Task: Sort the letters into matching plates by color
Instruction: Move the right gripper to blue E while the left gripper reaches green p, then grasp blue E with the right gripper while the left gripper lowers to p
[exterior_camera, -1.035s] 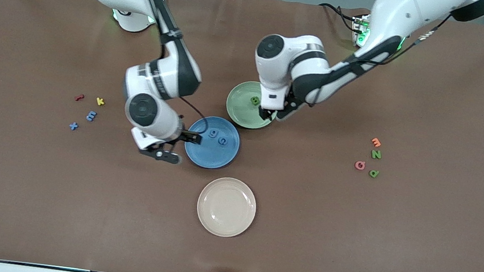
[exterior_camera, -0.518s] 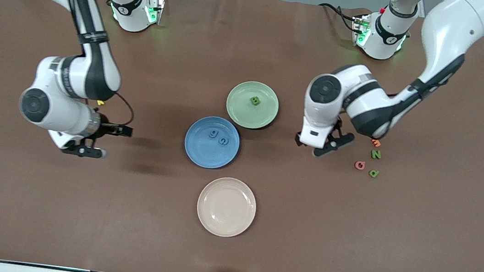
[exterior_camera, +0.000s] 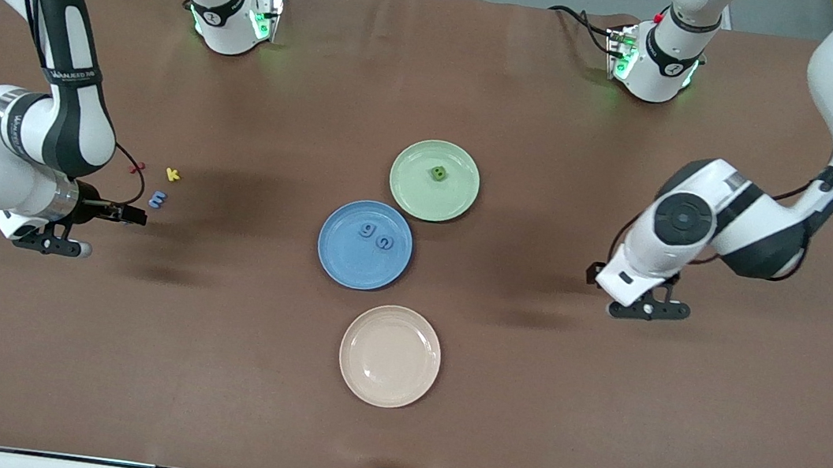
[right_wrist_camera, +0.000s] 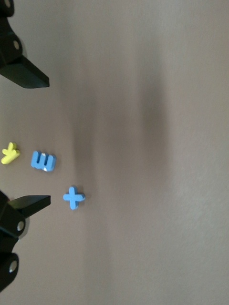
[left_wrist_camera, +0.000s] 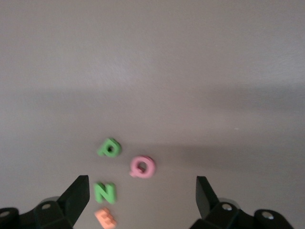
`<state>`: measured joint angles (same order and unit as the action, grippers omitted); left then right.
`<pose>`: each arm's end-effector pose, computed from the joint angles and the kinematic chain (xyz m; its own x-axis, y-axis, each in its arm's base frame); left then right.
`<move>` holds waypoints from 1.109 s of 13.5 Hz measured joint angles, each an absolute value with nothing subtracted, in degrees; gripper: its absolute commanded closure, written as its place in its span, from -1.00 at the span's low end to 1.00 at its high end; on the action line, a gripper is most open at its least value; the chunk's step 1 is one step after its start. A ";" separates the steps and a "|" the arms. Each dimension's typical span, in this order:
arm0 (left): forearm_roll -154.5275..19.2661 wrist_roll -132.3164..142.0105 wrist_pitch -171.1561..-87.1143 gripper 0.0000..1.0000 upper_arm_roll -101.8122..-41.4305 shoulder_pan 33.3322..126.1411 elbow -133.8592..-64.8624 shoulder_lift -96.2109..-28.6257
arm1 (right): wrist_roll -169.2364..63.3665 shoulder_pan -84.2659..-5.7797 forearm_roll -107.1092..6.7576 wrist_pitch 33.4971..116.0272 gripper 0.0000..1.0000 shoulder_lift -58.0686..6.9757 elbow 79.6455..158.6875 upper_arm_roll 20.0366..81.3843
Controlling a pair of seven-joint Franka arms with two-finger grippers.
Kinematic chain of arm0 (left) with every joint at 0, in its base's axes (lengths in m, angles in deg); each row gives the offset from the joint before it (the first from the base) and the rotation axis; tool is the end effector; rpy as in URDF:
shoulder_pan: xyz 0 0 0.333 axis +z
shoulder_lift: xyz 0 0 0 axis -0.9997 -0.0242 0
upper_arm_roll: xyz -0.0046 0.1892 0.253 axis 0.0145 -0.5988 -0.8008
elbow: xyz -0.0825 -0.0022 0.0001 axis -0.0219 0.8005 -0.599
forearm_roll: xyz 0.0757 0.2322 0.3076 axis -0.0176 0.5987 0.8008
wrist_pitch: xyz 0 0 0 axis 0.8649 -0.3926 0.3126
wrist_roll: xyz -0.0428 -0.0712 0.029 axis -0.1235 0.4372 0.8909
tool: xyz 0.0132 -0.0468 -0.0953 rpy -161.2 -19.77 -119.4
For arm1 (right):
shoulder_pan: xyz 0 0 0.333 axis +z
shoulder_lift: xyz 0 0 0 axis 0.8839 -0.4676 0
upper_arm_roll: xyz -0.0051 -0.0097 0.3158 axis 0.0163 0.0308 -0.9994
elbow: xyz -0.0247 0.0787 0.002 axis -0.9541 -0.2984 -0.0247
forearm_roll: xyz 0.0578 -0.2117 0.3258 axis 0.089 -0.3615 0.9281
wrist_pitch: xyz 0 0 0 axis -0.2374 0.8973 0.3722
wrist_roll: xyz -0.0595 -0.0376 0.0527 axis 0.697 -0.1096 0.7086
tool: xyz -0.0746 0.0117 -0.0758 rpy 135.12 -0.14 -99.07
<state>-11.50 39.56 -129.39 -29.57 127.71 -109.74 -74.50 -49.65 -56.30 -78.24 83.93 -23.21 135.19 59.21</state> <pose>0.5892 -0.1428 0.2819 0.9990 -0.0409 -0.0168 -0.0430 -0.9864 -0.1584 0.5788 -0.0736 0.2623 0.9801 -0.0829 -0.1803 -0.0930 -0.9945 -0.0481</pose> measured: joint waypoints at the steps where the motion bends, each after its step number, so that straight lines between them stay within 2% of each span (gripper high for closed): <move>1: -11.45 33.96 -131.06 -0.93 -30.79 128.48 -109.74 -74.68 | -50.21 -56.29 -78.24 85.68 -0.98 -22.95 136.98 59.26; 7: -11.38 6.07 -140.43 -0.88 -39.38 128.74 -109.77 -76.38 | -55.57 -56.16 -78.24 87.75 -0.95 -20.91 142.77 59.25; 13: -11.38 -6.76 -141.93 -0.62 -39.93 132.76 -111.59 -78.52 | -55.99 -56.15 -78.29 96.73 -0.85 -20.91 149.08 59.23; 15: -11.38 -7.36 -143.19 -0.61 -39.93 133.76 -112.51 -79.30 | -55.99 -56.11 -78.34 98.31 -0.66 -21.06 150.56 59.18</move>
